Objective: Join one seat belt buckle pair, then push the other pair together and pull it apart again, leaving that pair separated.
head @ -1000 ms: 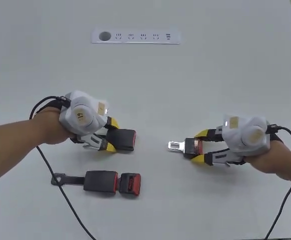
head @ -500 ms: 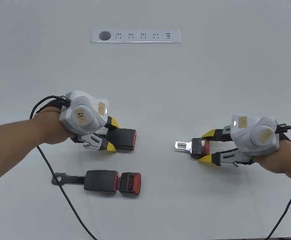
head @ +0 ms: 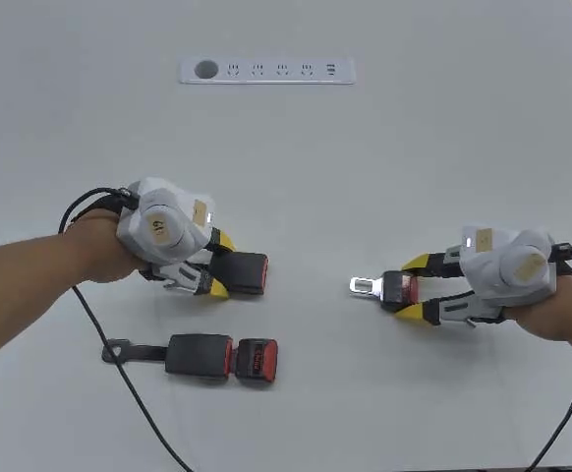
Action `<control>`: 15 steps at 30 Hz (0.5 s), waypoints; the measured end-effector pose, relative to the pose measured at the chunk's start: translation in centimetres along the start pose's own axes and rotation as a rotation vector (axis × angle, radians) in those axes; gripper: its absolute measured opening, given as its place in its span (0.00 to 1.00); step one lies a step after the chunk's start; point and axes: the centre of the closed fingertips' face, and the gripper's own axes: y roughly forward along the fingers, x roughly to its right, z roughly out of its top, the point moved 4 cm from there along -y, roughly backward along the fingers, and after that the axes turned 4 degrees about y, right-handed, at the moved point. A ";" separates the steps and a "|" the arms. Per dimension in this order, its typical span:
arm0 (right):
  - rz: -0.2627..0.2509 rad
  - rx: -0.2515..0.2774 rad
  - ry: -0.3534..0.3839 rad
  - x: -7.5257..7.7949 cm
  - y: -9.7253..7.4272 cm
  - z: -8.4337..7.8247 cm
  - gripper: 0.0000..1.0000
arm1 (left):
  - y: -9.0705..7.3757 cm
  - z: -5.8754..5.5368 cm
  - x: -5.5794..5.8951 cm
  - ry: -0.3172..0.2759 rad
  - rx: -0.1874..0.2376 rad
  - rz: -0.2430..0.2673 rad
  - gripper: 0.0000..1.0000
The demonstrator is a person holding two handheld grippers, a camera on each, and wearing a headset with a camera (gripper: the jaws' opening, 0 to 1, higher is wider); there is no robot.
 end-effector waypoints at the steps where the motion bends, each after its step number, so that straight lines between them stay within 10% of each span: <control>1: 0.000 0.000 0.000 0.0 0.0 0.0 0.36 | 0.0 0.0 0.0 0.000 0.000 0.000 0.34; 15: -0.008 -0.031 -0.015 0.1 0.1 -0.1 0.41 | 0.1 0.4 0.0 -0.037 -0.030 0.013 0.36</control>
